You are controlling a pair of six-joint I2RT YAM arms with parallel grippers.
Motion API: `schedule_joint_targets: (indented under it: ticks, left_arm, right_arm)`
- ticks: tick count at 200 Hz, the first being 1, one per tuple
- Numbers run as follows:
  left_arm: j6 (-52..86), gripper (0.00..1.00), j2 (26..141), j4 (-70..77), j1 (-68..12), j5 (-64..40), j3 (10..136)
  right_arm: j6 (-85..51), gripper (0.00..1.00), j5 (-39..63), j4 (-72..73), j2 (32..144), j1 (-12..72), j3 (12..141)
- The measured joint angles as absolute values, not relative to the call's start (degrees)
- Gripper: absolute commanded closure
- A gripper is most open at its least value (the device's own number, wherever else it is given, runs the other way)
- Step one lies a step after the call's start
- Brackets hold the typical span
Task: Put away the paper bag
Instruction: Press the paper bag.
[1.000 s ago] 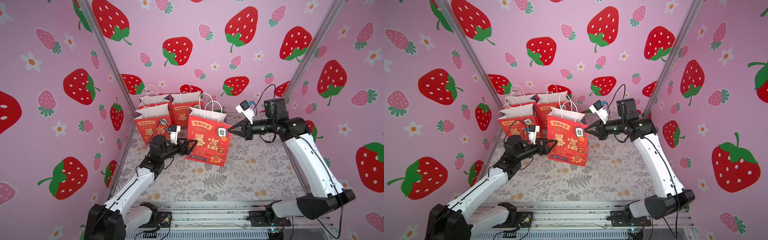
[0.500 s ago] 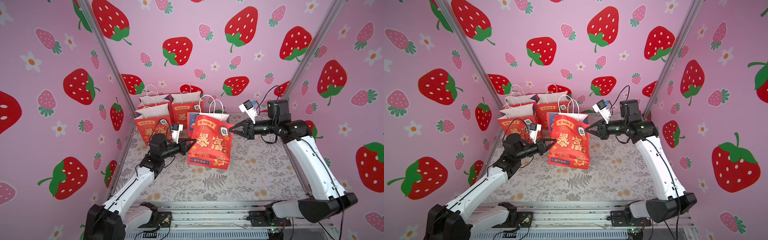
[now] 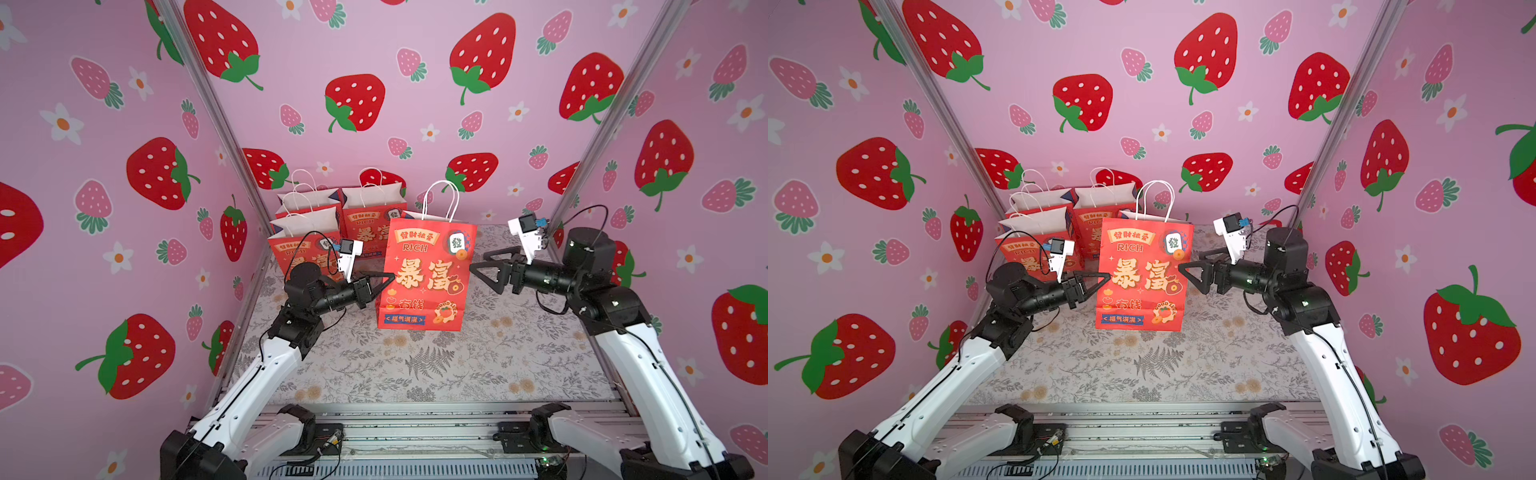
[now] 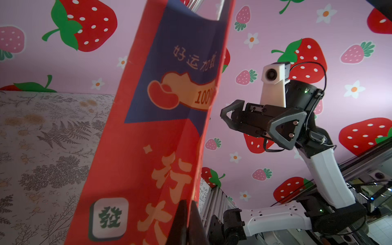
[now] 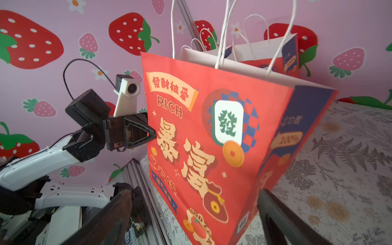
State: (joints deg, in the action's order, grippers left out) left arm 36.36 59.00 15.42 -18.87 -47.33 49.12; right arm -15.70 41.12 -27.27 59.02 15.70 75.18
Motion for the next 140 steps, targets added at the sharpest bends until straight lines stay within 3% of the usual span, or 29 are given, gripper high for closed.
schedule_joint_targets:
  ticks: [76, 140]
  left_arm:
    - [42.92, 1.0, 58.67, 14.85, -17.61, -52.07, 52.31]
    - [49.36, 1.0, 55.31, 17.96, -17.5, -54.11, 54.37]
  right_arm:
    - [-24.51, 0.01, 37.28, -23.24, 48.45, 9.08, 56.34]
    - [-33.28, 0.01, 53.12, -8.51, 51.77, 8.49, 45.34]
